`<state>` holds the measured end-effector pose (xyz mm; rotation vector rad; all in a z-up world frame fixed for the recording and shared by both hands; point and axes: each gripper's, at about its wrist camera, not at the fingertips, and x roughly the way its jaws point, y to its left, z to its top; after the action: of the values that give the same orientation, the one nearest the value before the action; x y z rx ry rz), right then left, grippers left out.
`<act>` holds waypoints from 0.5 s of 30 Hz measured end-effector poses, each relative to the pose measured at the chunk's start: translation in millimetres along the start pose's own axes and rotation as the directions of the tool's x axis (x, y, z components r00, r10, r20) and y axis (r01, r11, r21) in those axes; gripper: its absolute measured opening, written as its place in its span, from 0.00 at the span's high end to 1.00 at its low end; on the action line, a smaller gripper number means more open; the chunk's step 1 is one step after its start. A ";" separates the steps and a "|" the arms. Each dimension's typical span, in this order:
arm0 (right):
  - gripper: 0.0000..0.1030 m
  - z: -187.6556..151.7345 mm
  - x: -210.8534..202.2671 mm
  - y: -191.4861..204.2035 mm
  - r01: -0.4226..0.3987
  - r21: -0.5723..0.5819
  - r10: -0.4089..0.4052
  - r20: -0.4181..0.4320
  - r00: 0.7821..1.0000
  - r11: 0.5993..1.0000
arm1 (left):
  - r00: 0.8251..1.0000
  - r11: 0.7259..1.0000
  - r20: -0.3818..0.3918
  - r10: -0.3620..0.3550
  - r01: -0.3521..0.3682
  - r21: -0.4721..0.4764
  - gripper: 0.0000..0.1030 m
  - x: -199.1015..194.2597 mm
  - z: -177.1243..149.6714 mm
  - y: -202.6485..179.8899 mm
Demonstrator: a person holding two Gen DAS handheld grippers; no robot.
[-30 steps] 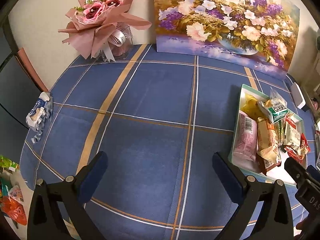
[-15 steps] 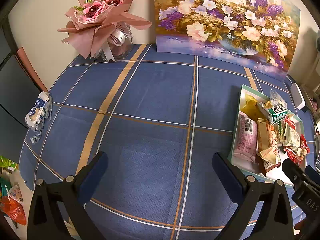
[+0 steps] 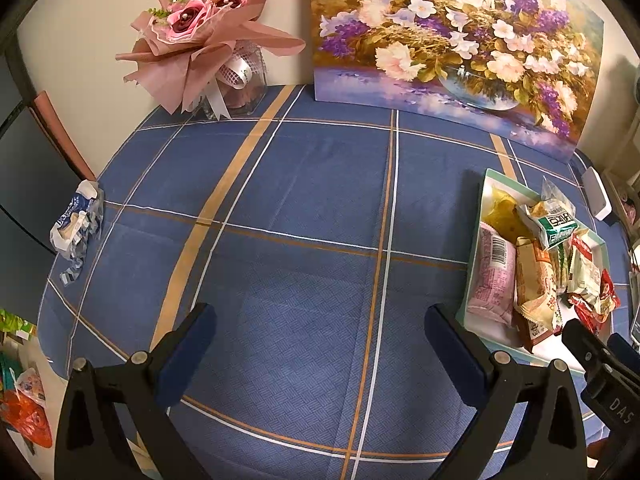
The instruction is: Organize snacks
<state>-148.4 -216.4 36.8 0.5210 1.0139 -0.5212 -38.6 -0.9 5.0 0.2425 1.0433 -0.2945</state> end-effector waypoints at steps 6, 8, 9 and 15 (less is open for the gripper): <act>0.00 -0.2 1.9 0.3 -0.002 -0.002 0.002 -0.006 1.000 1.000 | 1.000 1.000 -0.003 -0.001 0.001 -0.003 0.00 0.7 -0.4 1.4; 0.00 -0.3 1.8 0.4 -0.002 -0.002 0.002 -0.006 1.000 1.000 | 1.000 1.000 -0.004 0.000 0.000 -0.004 0.00 0.9 -0.5 1.5; 0.00 -0.3 1.8 0.4 -0.002 -0.002 0.002 -0.006 1.000 1.000 | 1.000 1.000 -0.004 0.000 0.000 -0.005 0.00 1.0 -0.6 1.5; 0.00 -0.6 2.2 0.1 -0.005 -0.002 0.005 -0.007 1.000 1.000 | 1.000 1.000 -0.004 0.001 -0.001 -0.003 0.00 0.6 -0.5 1.3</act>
<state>-147.7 -216.3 34.6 0.5234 1.0201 -0.5141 -38.3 0.5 4.3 0.2409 1.0473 -0.2922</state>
